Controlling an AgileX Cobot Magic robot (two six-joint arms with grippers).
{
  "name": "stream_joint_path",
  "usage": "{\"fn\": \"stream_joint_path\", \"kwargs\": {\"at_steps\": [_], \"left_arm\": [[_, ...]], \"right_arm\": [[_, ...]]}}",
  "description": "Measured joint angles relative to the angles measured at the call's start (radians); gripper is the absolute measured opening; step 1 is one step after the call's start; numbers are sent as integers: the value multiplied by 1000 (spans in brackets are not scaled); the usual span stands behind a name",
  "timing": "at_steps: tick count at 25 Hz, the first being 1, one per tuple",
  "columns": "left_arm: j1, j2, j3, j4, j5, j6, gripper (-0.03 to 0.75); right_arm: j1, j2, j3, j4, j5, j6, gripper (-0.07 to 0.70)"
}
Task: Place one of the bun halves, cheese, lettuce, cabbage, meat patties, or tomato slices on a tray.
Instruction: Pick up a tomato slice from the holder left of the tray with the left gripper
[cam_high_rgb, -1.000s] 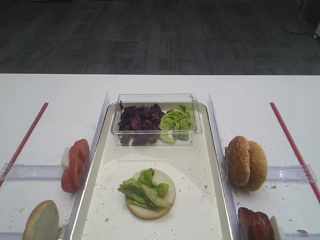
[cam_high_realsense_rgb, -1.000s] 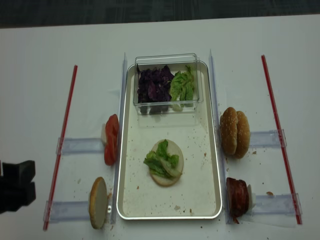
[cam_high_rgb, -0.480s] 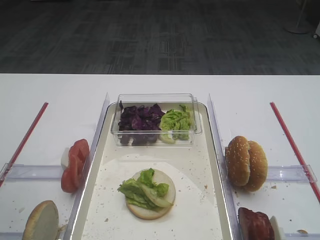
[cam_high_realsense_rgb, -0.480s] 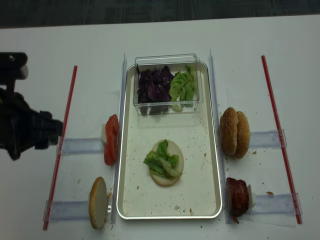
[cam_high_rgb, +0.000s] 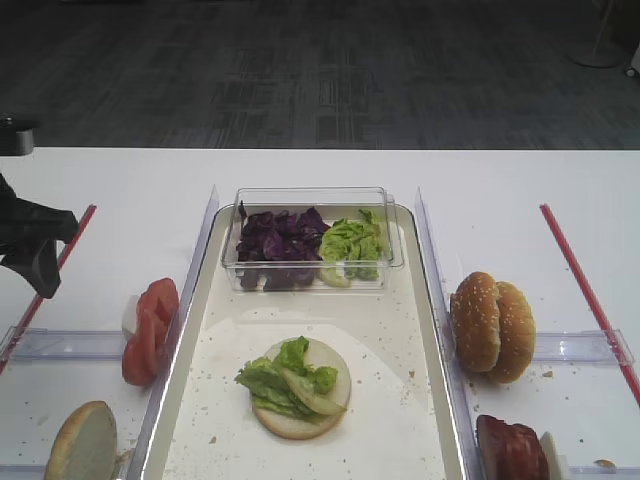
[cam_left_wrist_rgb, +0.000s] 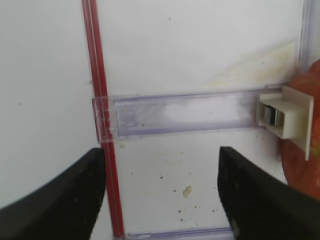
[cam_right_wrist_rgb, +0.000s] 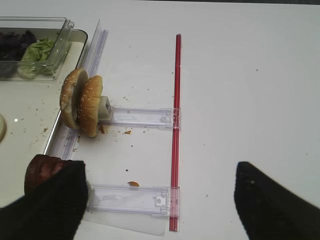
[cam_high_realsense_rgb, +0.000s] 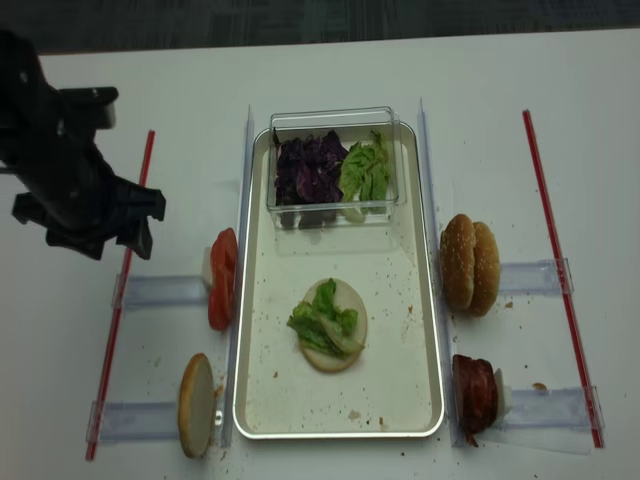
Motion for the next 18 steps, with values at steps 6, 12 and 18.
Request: {"fn": "stream_joint_path", "kwargs": {"at_steps": [6, 12, 18], "left_arm": [[0, 72, -40, -14, -12, 28, 439], [0, 72, -46, -48, 6, 38, 439], [-31, 72, -50, -48, 17, 38, 439]], "right_arm": [[0, 0, 0, 0, 0, 0, 615], [0, 0, 0, 0, 0, 0, 615], [0, 0, 0, 0, 0, 0, 615]]}}
